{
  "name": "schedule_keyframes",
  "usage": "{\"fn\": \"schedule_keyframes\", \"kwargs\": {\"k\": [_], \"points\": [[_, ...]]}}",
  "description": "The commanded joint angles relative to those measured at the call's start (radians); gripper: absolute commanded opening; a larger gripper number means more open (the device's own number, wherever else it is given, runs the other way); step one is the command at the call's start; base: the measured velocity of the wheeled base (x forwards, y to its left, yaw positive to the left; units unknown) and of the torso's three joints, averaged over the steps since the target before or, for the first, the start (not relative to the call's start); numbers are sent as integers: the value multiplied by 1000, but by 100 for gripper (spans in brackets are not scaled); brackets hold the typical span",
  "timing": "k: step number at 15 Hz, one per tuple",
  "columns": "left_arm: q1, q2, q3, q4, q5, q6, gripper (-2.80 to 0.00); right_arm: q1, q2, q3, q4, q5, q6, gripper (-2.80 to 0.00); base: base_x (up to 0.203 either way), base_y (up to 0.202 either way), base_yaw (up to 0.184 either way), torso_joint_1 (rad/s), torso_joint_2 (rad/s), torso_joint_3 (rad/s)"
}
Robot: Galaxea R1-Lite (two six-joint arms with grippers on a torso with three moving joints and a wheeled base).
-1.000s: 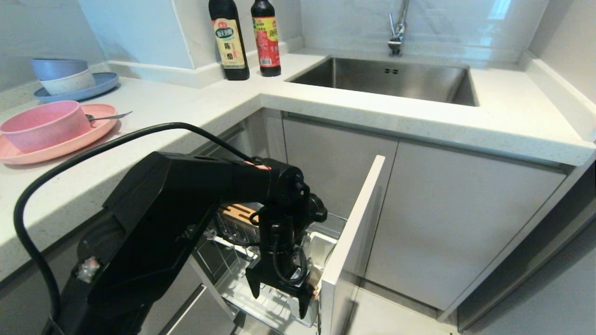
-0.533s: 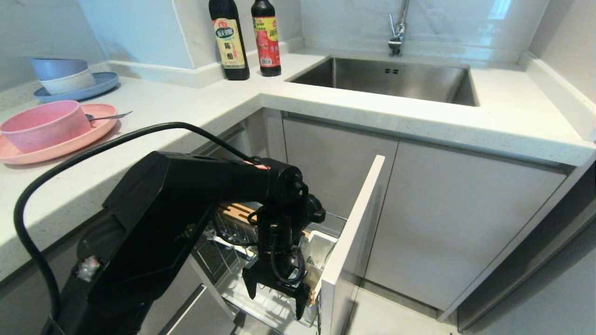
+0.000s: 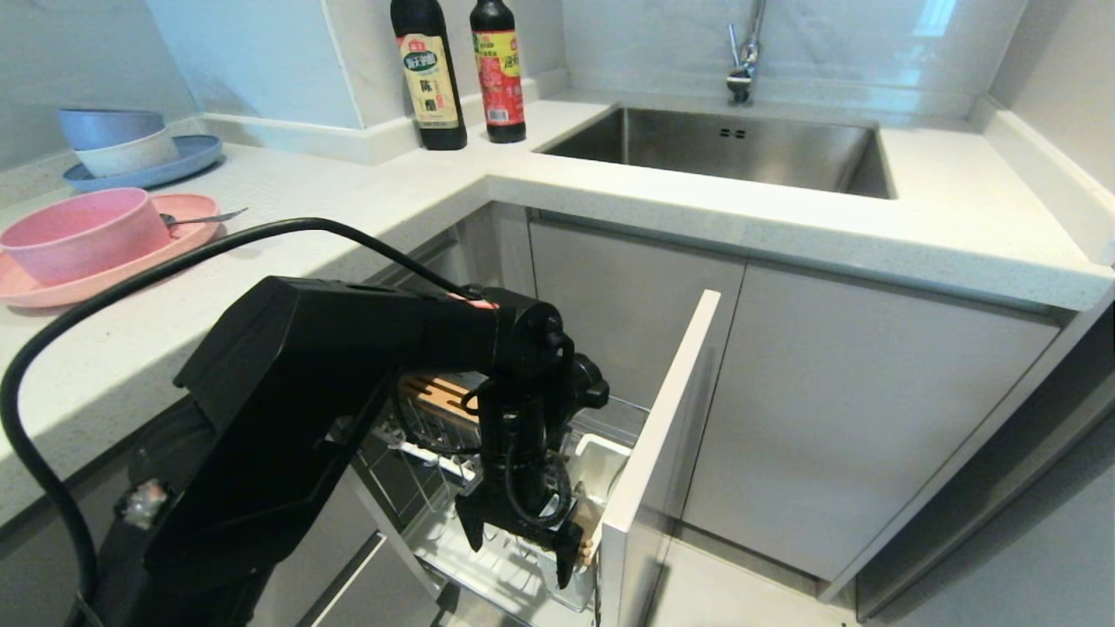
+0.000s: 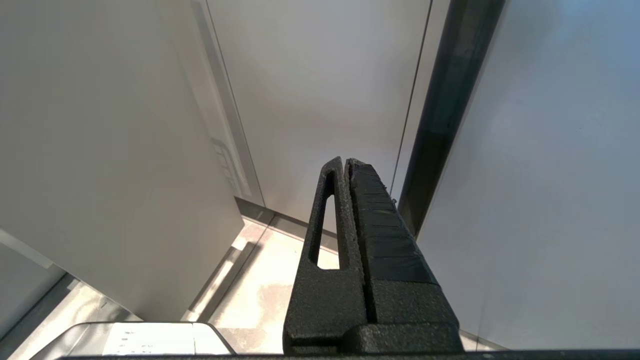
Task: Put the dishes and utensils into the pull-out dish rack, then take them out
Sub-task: Take the chopsticks out of the cupboard
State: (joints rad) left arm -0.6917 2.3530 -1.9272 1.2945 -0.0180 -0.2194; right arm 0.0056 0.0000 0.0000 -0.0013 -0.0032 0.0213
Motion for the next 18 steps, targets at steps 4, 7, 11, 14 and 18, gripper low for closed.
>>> {"fn": "schedule_keyframes", "kwargs": {"k": [4, 7, 11, 14, 18], "points": [[-2, -2, -7, 9, 0, -2, 0, 1, 0, 2, 0, 0, 0, -280, 0, 0, 0, 0, 0, 0], [-2, -4, -7, 0, -10, -3, 0, 1, 0, 2, 0, 0, 0, -280, 0, 0, 0, 0, 0, 0], [-5, -8, -7, 2, -33, -3, 0, 1, 0, 2, 0, 0, 0, -280, 0, 0, 0, 0, 0, 0], [-8, -9, -7, 9, -34, -2, 0, 1, 0, 2, 0, 0, 0, -280, 0, 0, 0, 0, 0, 0], [-8, -8, -7, 9, -30, -6, -280, 1, 0, 2, 0, 0, 0, -280, 0, 0, 0, 0, 0, 0]]}}
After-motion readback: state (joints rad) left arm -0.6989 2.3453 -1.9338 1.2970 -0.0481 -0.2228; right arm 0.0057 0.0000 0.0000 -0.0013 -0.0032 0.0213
